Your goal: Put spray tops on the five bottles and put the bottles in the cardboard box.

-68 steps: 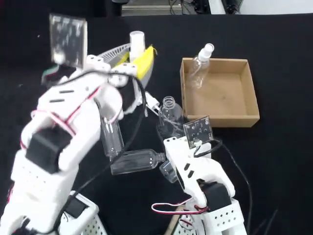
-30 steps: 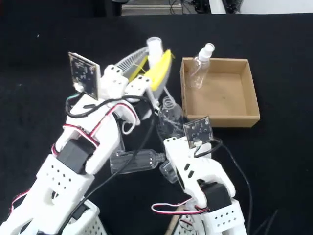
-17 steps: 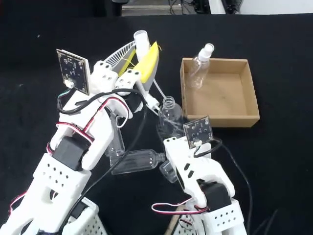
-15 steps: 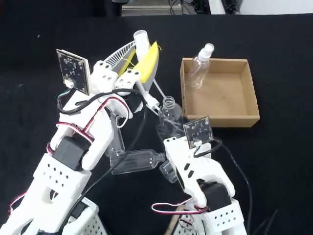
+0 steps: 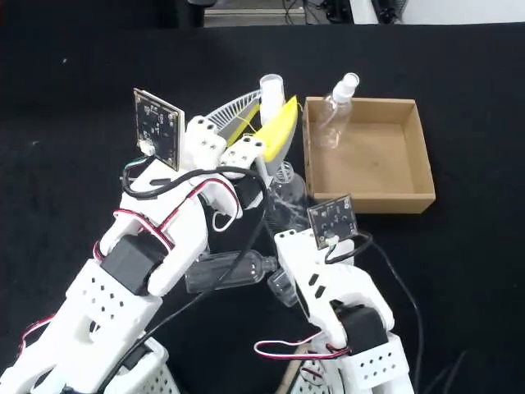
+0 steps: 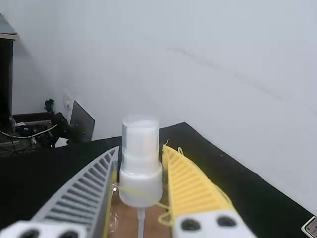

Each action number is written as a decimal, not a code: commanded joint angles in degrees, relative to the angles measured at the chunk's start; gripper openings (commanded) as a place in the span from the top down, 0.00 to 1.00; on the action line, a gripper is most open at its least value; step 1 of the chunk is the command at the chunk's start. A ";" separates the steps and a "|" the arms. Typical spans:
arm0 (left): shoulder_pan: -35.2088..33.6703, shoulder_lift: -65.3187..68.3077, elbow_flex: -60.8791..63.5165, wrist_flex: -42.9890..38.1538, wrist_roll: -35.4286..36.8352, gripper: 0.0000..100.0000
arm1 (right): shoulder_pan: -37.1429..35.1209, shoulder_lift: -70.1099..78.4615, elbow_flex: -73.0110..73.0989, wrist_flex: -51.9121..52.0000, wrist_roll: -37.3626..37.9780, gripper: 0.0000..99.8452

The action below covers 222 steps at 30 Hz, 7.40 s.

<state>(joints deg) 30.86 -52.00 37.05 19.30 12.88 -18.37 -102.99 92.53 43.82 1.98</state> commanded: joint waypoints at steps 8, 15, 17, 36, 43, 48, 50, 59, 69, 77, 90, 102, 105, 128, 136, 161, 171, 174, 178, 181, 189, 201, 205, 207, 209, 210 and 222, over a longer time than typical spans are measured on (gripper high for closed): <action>2.15 -0.79 2.51 0.09 0.26 0.72 | -0.26 -5.58 -2.77 0.18 -0.53 0.99; -2.86 -0.79 -0.48 0.09 0.09 0.75 | -0.26 -5.58 -2.68 0.09 -0.53 0.99; -5.67 -0.88 -0.66 0.09 0.09 0.75 | -0.26 -5.58 -2.68 0.09 -0.53 0.99; -14.20 17.67 -8.75 2.90 -3.16 0.75 | -0.26 -5.58 -2.77 -0.26 -0.53 0.99; -9.10 12.92 -9.19 11.60 -3.25 0.75 | -0.26 -5.58 -2.77 -0.26 -0.53 0.99; -8.31 9.14 -6.37 12.22 -3.34 0.75 | -0.26 -5.58 -2.77 -0.26 -0.53 0.99; -8.13 8.18 -6.20 12.57 -3.34 0.75 | -0.26 -5.58 -2.77 -0.26 -0.53 0.99; -11.91 8.18 -7.08 9.14 -5.98 0.75 | -0.26 -5.58 -2.77 -0.26 -0.53 0.99; -12.44 17.85 -6.11 8.79 -11.69 0.75 | -0.26 -5.58 -2.77 -0.26 -0.53 0.99; -6.64 13.63 -6.02 12.31 -11.87 0.75 | -0.26 -5.58 -2.77 -0.26 -0.53 0.99; -20.26 5.27 -3.30 15.91 -11.78 0.75 | 1.05 -5.58 -5.32 2.02 -0.53 0.99; -22.02 -2.81 27.03 5.89 -11.69 0.75 | 31.65 -4.97 -13.05 3.78 -0.53 0.99; -21.67 -4.31 37.41 -4.04 -11.60 0.75 | 36.75 -4.88 -12.35 -1.05 2.55 0.99; -20.53 -7.91 51.82 -18.29 -6.86 0.75 | 62.68 47.43 -13.41 -61.54 9.67 0.99; -20.62 -7.91 51.91 -18.29 -6.86 0.75 | 64.53 76.70 -22.64 -76.40 9.67 0.99; -20.26 -7.91 52.18 -18.55 -6.86 0.75 | 73.32 141.85 -42.59 -124.04 9.14 0.99; -20.35 -7.91 52.35 -18.55 -6.95 0.75 | 72.79 143.87 -41.27 -124.92 9.23 0.91; -20.35 -7.91 52.35 -18.55 -6.95 0.75 | 71.47 143.60 -39.96 -125.36 9.49 0.82; -20.35 -7.91 52.35 -18.55 -6.95 0.75 | 70.95 143.60 -39.78 -125.36 9.23 0.78; -20.35 -7.91 52.35 -18.55 -6.95 0.75 | 70.95 143.60 -39.78 -125.27 9.23 0.78; -20.35 -7.91 52.26 -18.55 -6.95 0.75 | 70.33 143.60 -37.49 -125.36 9.49 0.59; -20.35 -7.91 52.26 -18.55 -6.95 0.75 | 70.24 124.26 -26.24 -122.73 9.14 0.62; -20.35 -7.91 52.35 -18.55 -6.95 0.75 | 69.54 112.66 -23.08 -110.95 9.23 0.62; -20.35 -7.91 52.35 -18.55 -6.95 0.75 | 69.45 107.12 -23.25 -103.21 9.41 0.62; -20.35 -7.91 52.35 -18.55 -6.95 0.75 | 69.63 101.93 -23.69 -96.26 9.23 0.62; -20.35 -7.91 52.35 -18.55 -6.95 0.75 | 69.80 99.38 -23.69 -93.54 9.41 0.62; -20.35 -7.91 52.26 -18.55 -6.95 0.75 | 70.07 59.03 -11.82 -58.20 17.05 0.62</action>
<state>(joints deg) 9.93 -59.12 89.80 2.15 5.58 52.31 -32.84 81.63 -30.29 14.64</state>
